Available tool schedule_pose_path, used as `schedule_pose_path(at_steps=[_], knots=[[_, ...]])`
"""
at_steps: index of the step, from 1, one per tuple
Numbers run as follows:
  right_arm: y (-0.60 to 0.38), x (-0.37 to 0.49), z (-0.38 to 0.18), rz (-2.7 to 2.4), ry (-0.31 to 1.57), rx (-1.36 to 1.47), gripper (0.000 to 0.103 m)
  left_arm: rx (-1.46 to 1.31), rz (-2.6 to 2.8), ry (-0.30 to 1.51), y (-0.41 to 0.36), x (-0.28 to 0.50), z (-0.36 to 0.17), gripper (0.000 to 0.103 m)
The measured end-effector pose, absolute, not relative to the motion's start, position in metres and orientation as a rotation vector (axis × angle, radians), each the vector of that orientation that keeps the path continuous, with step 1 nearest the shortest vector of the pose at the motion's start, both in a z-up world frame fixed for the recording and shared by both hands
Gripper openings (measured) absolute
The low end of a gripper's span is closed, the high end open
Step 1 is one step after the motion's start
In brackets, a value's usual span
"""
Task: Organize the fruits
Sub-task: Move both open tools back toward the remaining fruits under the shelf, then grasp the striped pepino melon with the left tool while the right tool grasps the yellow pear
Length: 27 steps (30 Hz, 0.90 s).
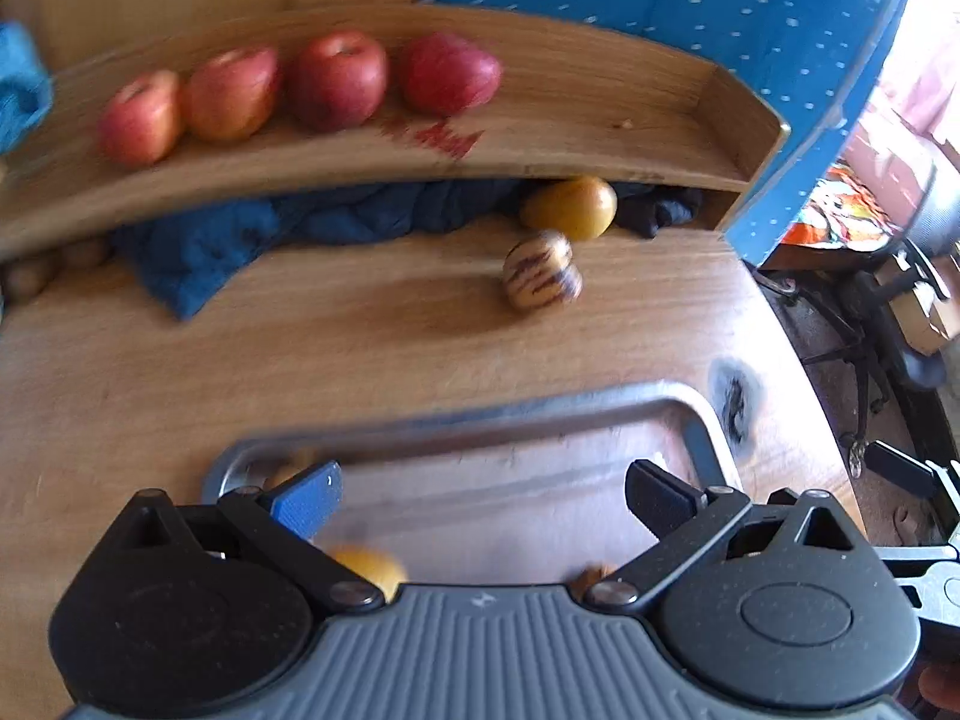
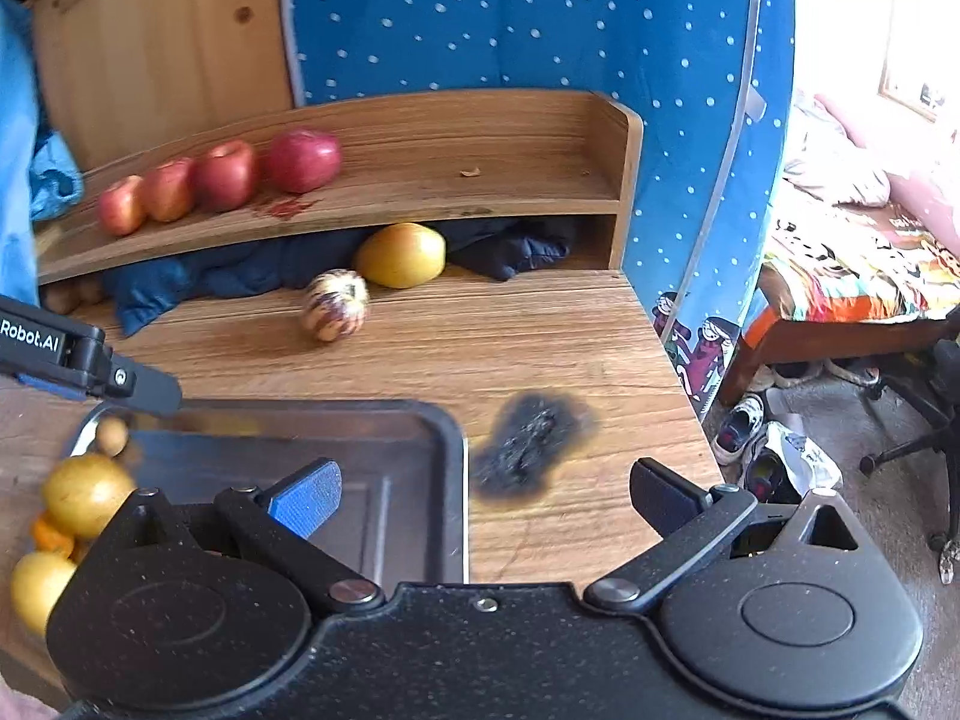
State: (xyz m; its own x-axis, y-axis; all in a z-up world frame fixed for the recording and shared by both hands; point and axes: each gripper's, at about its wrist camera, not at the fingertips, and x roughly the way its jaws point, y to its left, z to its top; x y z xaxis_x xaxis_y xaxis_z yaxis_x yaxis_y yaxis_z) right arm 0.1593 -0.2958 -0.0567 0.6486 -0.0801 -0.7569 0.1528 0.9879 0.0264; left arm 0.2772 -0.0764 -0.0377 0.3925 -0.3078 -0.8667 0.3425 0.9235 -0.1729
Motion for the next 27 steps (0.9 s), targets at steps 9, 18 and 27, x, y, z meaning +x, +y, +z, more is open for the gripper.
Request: schedule_pose_path(at_steps=[9, 18, 27], knots=[[-0.323, 0.212, -0.071, -0.095, 0.914, 0.116, 0.102, 0.170, -0.547, 0.990, -0.114, 0.323, -0.050, 0.102], [-0.323, 0.291, -0.081, -0.008, 0.910, 0.243, 0.102, 0.235, -0.604, 0.940, -0.122, 0.360, -0.074, 0.102], [-0.324, 0.355, -0.093, 0.049, 0.946, 0.315, 0.102, 0.247, -0.742, 0.941, -0.132, 0.389, -0.087, 0.102]])
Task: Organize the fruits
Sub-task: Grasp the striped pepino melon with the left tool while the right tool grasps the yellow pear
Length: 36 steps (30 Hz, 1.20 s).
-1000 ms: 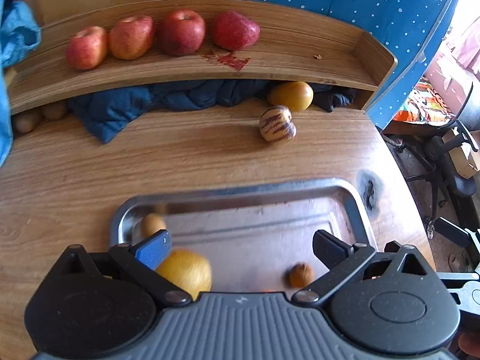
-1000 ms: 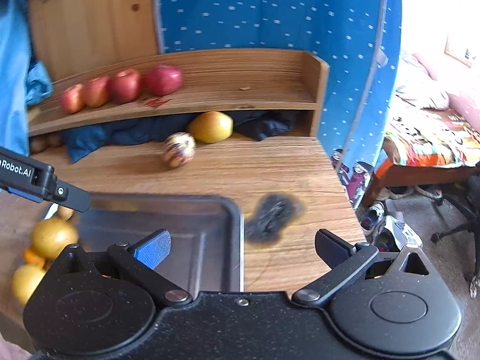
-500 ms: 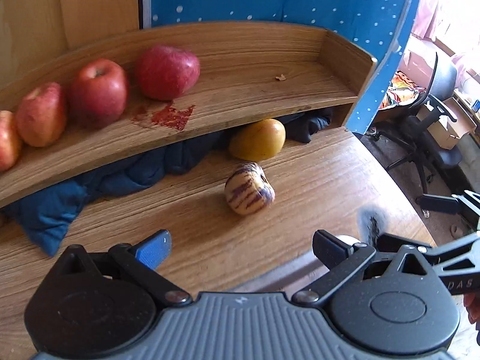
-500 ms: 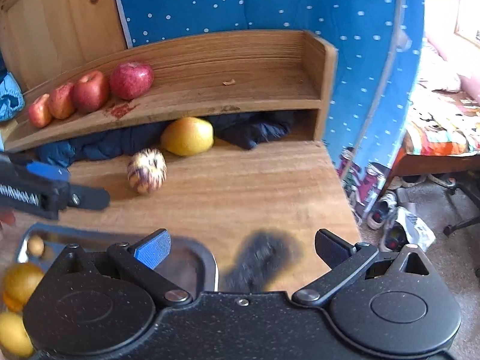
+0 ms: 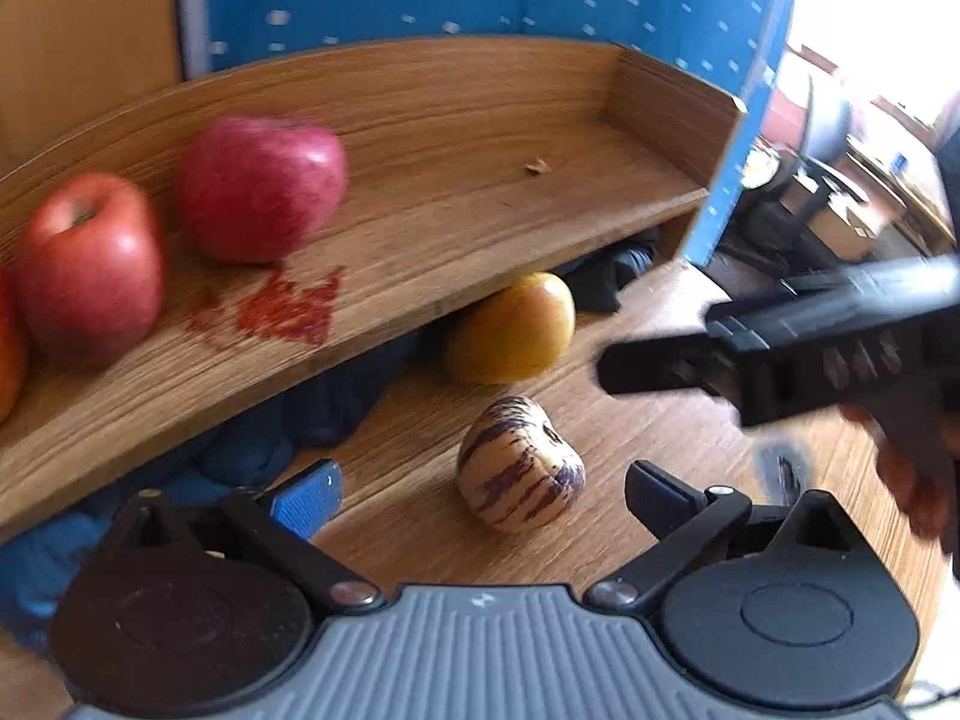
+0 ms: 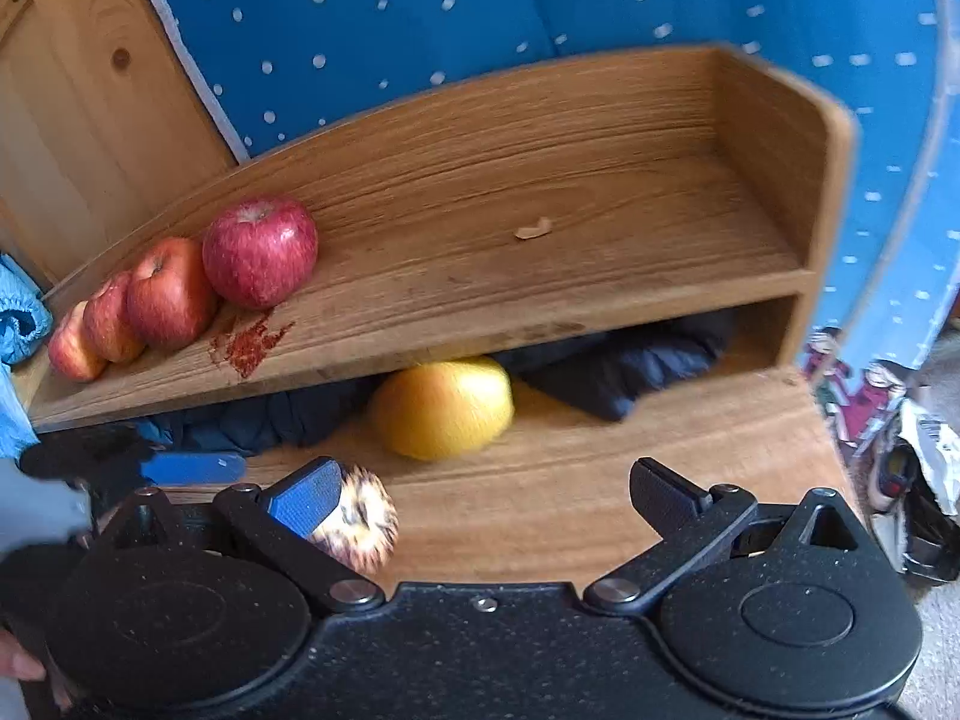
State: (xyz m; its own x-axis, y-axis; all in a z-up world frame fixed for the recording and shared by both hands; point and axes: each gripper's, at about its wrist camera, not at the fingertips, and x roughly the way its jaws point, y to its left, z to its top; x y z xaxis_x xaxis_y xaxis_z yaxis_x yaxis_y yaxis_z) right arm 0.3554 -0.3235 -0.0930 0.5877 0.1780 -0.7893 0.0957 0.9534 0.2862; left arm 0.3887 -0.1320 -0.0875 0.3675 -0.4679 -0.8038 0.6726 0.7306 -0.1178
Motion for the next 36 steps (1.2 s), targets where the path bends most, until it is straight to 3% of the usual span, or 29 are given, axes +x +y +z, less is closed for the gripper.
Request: schedule_pose_path(at_steps=[4, 17, 24, 29, 36], knots=[[-0.319, 0.383, -0.103, 0.083, 0.997, 0.304, 0.102, 0.235, -0.811, 0.947, -0.135, 0.391, -0.094, 0.101], [-0.299, 0.420, -0.125, 0.077, 1.027, 0.257, 0.088, 0.216, -0.819, 1.007, -0.141, 0.408, -0.109, 0.084], [-0.292, 0.424, -0.129, 0.066, 1.021, 0.250, 0.082, 0.181, -0.803, 1.008, -0.137, 0.410, -0.108, 0.083], [-0.293, 0.413, -0.126, 0.072, 1.007, 0.236, 0.076, 0.177, -0.809, 1.002, -0.137, 0.403, -0.106, 0.063], [-0.300, 0.403, -0.125, 0.058, 0.996, 0.282, 0.076, 0.168, -0.796, 1.023, -0.138, 0.398, -0.103, 0.055]])
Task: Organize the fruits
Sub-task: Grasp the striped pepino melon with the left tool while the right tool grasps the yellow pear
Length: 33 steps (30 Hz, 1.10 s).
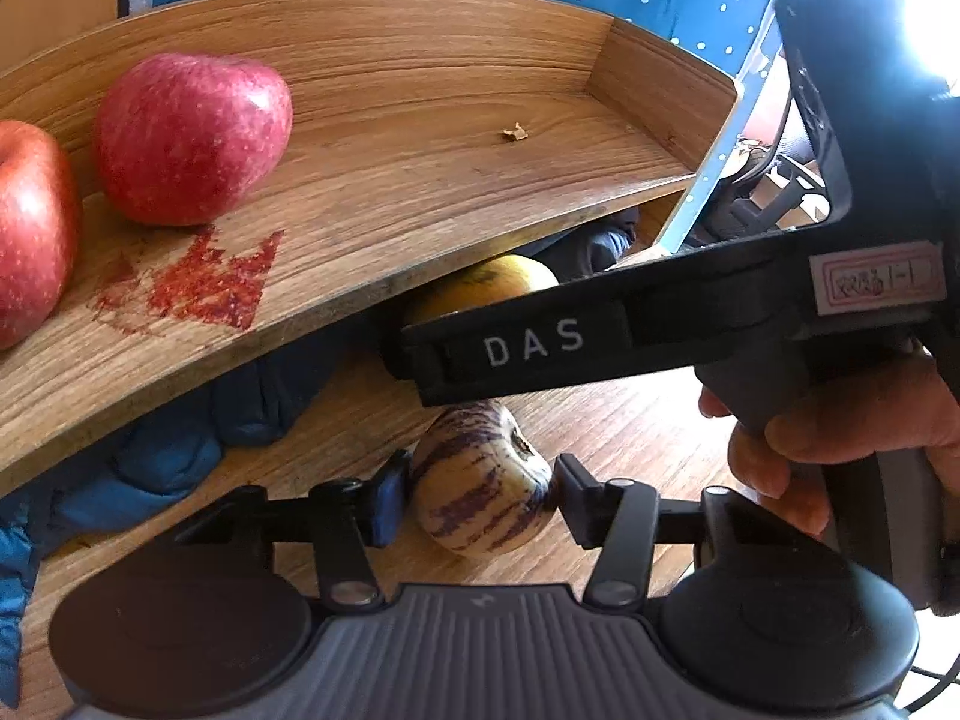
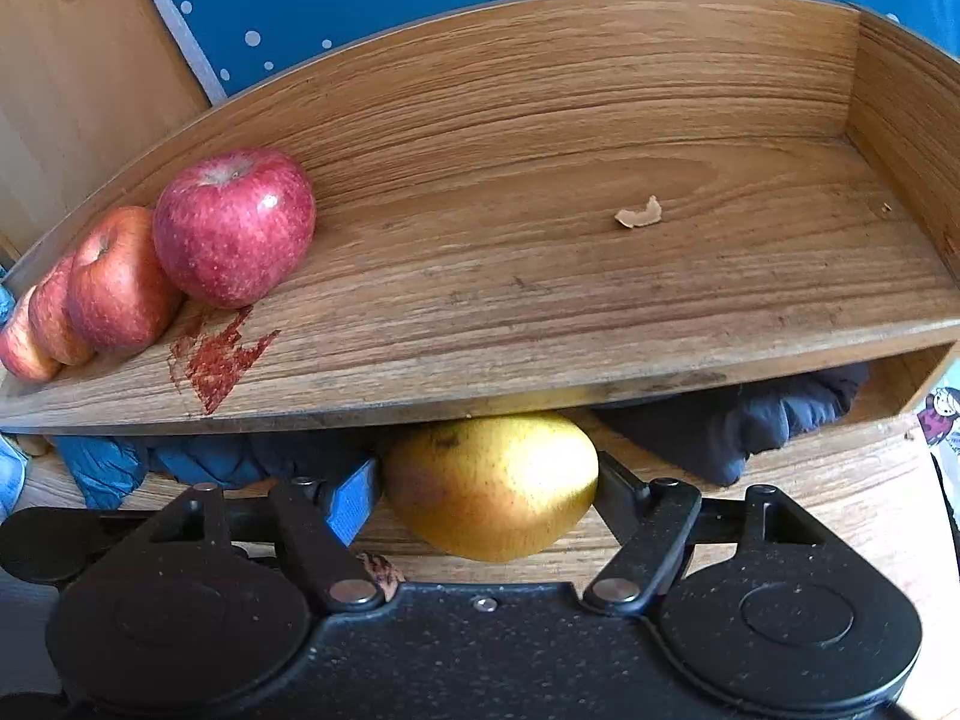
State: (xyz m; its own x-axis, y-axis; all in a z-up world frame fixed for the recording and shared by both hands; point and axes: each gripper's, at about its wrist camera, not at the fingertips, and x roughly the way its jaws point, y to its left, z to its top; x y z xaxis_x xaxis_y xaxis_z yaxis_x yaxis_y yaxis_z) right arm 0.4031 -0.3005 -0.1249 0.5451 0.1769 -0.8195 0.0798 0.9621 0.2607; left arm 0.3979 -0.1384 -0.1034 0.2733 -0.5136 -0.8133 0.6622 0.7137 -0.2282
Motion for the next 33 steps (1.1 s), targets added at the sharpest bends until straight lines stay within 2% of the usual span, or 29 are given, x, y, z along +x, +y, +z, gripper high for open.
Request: schedule_pose_path(at_steps=[17, 33], knots=[[-0.308, 0.373, -0.115, 0.061, 0.974, 0.318, 0.076, 0.095, -0.649, 1.052, -0.099, 0.375, -0.088, 0.055], [-0.286, 0.360, -0.122, 0.068, 0.977, 0.249, 0.074, 0.075, -0.575, 1.030, -0.096, 0.369, -0.078, 0.055]])
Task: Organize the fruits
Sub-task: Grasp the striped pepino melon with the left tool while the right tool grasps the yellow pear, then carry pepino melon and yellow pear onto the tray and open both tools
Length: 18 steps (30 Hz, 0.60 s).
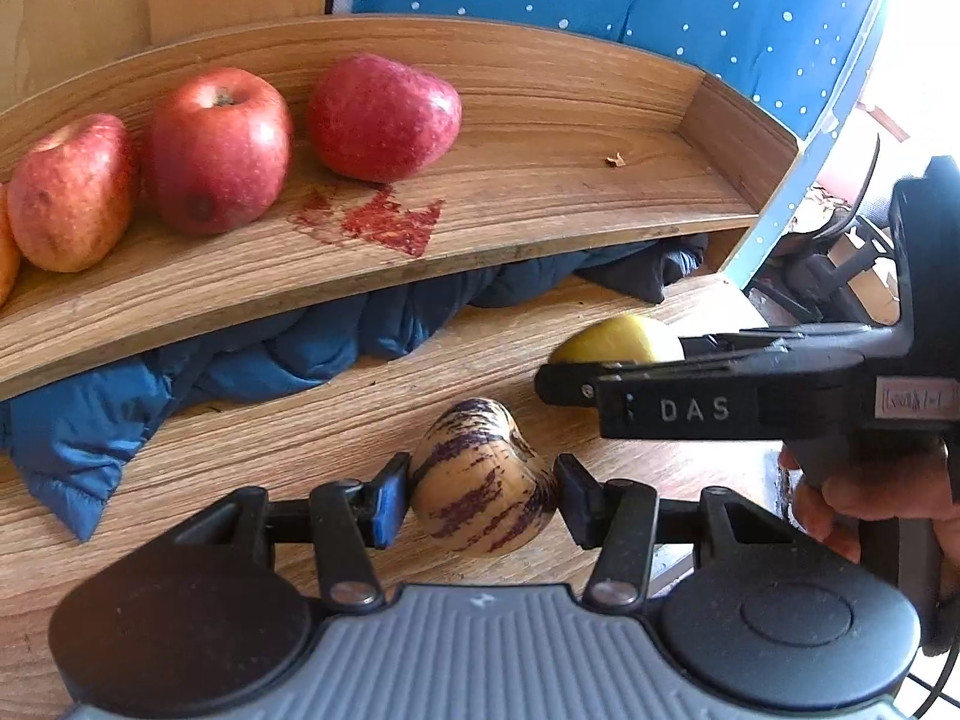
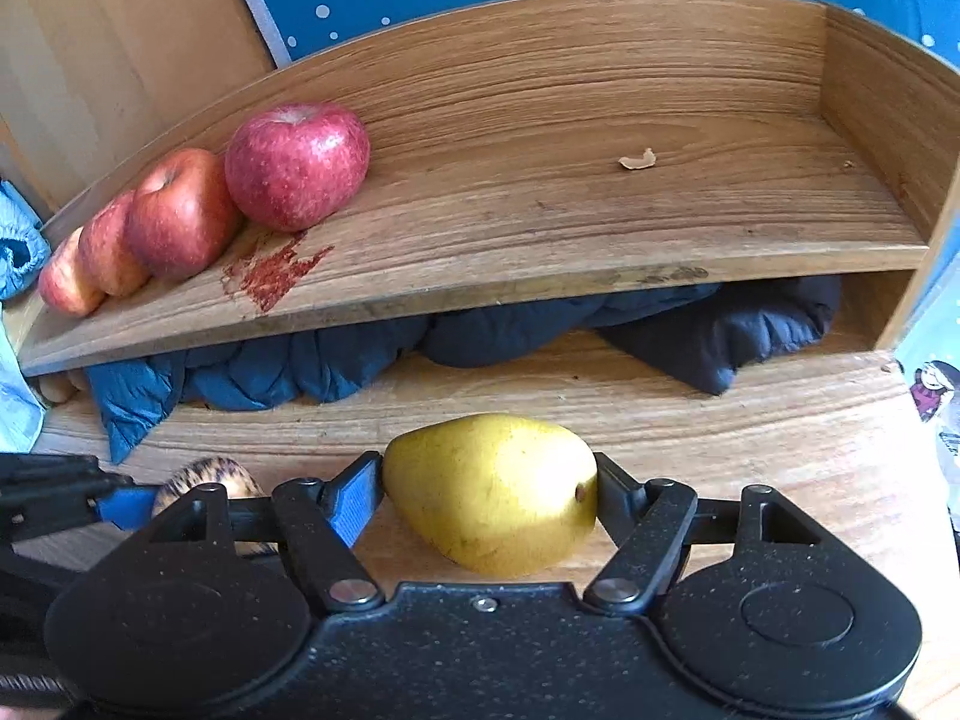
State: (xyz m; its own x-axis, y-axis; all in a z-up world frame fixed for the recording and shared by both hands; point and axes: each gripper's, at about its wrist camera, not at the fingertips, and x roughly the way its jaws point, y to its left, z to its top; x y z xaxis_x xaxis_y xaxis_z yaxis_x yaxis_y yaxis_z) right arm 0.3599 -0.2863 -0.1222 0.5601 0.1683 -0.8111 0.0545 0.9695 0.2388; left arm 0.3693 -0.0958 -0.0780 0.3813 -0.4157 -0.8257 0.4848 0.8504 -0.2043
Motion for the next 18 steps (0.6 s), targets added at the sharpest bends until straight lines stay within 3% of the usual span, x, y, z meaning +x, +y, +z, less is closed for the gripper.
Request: schedule_pose_path(at_steps=[18], knots=[[-0.281, 0.282, -0.076, 0.113, 0.882, 0.225, 0.074, 0.055, -0.533, 1.024, -0.083, 0.338, -0.063, 0.055]])
